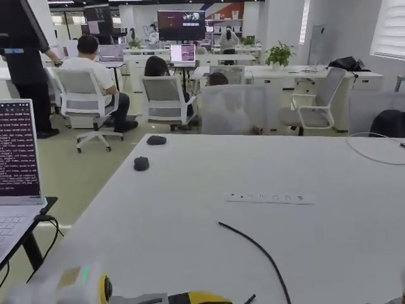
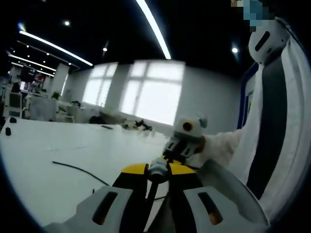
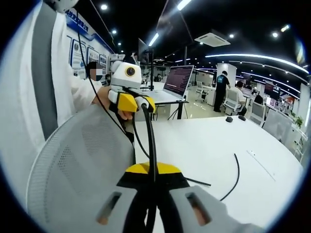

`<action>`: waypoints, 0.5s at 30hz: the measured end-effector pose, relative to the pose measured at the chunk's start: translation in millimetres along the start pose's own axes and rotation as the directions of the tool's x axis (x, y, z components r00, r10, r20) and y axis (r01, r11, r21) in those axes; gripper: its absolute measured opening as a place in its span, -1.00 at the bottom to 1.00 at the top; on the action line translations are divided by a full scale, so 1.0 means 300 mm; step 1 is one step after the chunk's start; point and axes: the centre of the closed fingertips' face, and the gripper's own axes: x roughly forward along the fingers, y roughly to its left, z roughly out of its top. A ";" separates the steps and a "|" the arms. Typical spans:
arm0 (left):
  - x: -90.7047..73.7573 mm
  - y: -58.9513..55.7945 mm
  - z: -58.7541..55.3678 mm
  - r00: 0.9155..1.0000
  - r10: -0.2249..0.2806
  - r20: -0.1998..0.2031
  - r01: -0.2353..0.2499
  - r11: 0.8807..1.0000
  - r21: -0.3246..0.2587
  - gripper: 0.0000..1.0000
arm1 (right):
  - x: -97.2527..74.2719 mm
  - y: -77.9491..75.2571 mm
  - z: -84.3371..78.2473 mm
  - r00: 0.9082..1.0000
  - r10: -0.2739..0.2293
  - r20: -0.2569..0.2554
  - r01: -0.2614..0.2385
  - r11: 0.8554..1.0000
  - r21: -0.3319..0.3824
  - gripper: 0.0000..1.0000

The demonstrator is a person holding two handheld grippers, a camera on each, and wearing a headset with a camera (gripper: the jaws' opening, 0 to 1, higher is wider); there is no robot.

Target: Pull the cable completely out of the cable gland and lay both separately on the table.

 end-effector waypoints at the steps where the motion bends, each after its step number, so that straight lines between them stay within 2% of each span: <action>1: 0.000 0.000 0.000 1.000 0.002 0.001 -0.002 1.000 0.000 -0.68 | 0.001 0.002 -0.002 1.000 0.001 0.002 -0.001 1.000 0.002 -0.98; 5: 0.002 0.003 -0.001 1.000 0.007 -0.002 -0.007 1.000 0.006 -0.68 | 0.002 0.005 -0.006 1.000 0.012 0.008 -0.013 1.000 0.007 -0.98; 11: 0.001 0.014 0.005 1.000 0.024 0.007 -0.024 1.000 0.004 -0.68 | 0.013 -0.028 -0.001 1.000 0.007 0.017 -0.007 1.000 0.000 -0.98; 15: 0.000 0.025 0.000 0.999 0.040 -0.004 -0.040 0.999 0.013 -0.68 | 0.020 -0.041 -0.003 1.000 0.004 0.011 -0.004 1.000 -0.006 -0.98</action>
